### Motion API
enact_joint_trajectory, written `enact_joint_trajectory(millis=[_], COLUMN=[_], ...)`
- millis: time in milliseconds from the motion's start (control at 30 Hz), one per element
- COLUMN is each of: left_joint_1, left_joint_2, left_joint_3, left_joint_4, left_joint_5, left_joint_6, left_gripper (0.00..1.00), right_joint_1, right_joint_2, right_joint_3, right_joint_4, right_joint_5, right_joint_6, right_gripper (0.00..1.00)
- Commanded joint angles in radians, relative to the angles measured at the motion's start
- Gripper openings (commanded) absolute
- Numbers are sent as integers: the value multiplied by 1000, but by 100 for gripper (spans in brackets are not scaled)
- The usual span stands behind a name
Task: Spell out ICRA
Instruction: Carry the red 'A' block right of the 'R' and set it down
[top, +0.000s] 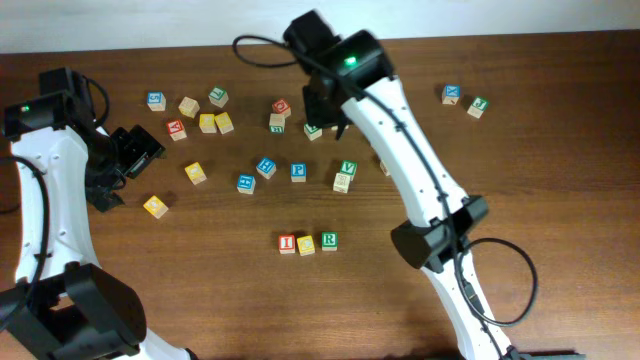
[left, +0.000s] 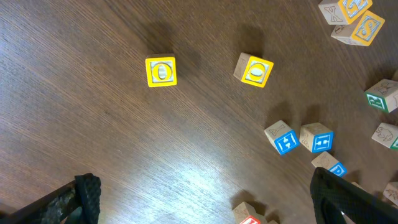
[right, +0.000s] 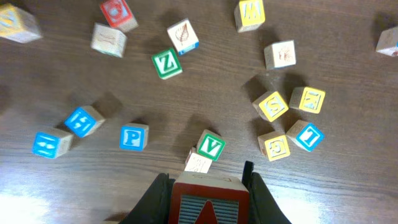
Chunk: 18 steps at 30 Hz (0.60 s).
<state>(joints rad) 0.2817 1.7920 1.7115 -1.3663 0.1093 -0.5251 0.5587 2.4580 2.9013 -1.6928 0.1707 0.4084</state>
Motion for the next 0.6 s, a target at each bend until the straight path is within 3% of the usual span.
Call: enact_joint_trajectory(millis=[0,133,267,367,533,567], left_joint_1=[-2,-2,-2,-2,-2,-2], left_joint_2=[-14,-14,-14,-14,-14,-14], left_joint_3=[8,8,8,8,8,8], left_joint_4=[0,0,0,0,0,0], left_joint_5=[7,6,7,7,7,7], left_joint_6=[-13,-13,-13,-13,-13,-13], left_gripper=[99,99,99,99,99,99], right_joint_1=[-34,-42,-43,-43,-43,-43], right_joint_2=[-102,-307,-574,-582,-582,-582], right_joint_3=[22,-142,-661,-887,-1276,-1376], right_joint_4=[-6,-6,-6,15,266,425], right_joint_5=[-116,-158,-107,-108,-191,-265], right_joint_6=[-39,-95,-93,-57,-3,23], right_gripper=[15,14,12,8,9,9])
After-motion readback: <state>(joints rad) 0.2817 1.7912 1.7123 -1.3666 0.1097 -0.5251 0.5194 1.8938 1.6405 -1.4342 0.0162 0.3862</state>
